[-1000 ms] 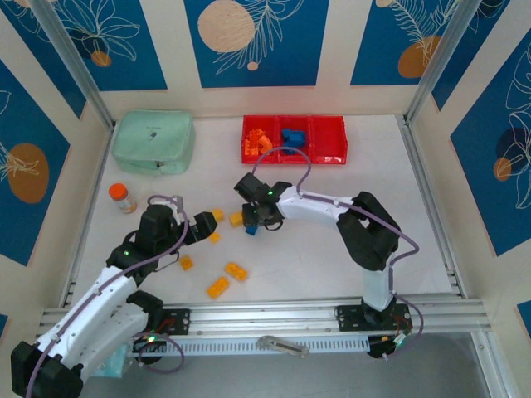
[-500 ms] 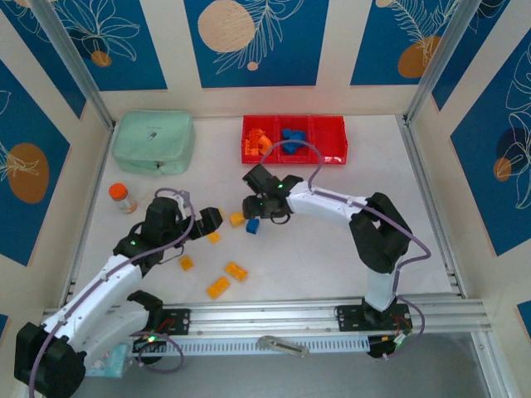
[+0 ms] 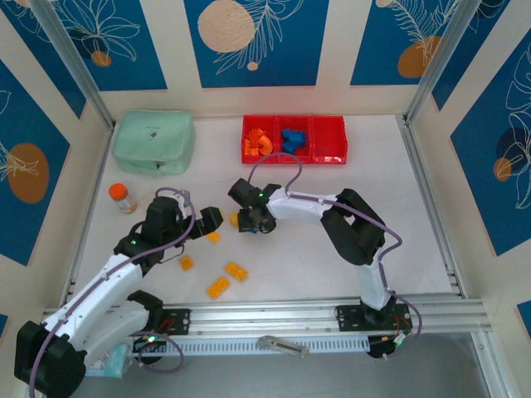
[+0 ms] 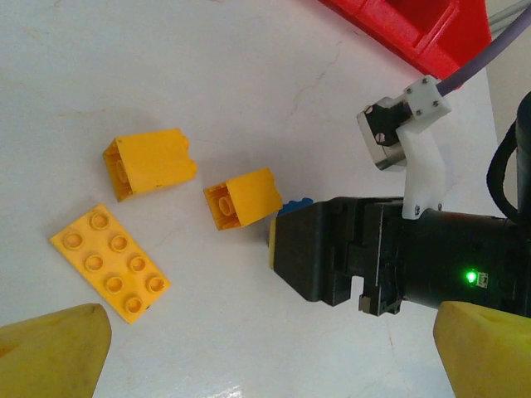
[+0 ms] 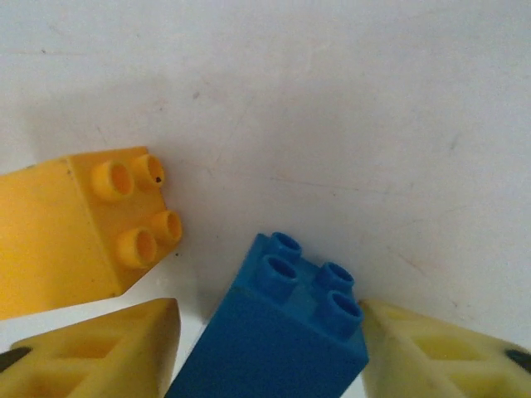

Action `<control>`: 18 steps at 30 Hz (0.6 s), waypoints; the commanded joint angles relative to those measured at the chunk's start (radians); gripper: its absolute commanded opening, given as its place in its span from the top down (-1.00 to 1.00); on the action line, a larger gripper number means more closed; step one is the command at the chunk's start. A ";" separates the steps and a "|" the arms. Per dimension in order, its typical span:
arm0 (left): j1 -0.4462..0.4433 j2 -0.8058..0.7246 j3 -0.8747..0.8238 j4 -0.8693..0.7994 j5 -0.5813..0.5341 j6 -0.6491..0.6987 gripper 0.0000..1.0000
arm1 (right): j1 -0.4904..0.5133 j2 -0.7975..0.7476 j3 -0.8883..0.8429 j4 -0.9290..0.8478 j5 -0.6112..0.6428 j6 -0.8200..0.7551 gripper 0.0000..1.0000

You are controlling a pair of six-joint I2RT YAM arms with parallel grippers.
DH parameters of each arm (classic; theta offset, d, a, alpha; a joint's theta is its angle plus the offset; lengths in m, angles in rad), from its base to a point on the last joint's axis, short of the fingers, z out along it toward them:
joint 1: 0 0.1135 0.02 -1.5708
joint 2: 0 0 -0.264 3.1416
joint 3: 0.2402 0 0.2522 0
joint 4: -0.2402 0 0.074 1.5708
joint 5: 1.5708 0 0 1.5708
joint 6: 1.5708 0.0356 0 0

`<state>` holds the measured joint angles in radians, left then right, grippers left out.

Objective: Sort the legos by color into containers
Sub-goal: Pick up the lego from the center of the table.

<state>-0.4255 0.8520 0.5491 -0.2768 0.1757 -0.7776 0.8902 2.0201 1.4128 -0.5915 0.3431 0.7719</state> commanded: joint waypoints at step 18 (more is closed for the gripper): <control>0.011 0.044 0.059 0.031 0.048 0.010 -0.99 | -0.088 -0.159 -0.029 0.027 0.026 -0.141 0.36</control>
<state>-0.4255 0.8772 0.5640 -0.2726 0.1913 -0.7776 0.8253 1.9381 1.3823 -0.5789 0.3668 0.6865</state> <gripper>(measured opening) 0.994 0.340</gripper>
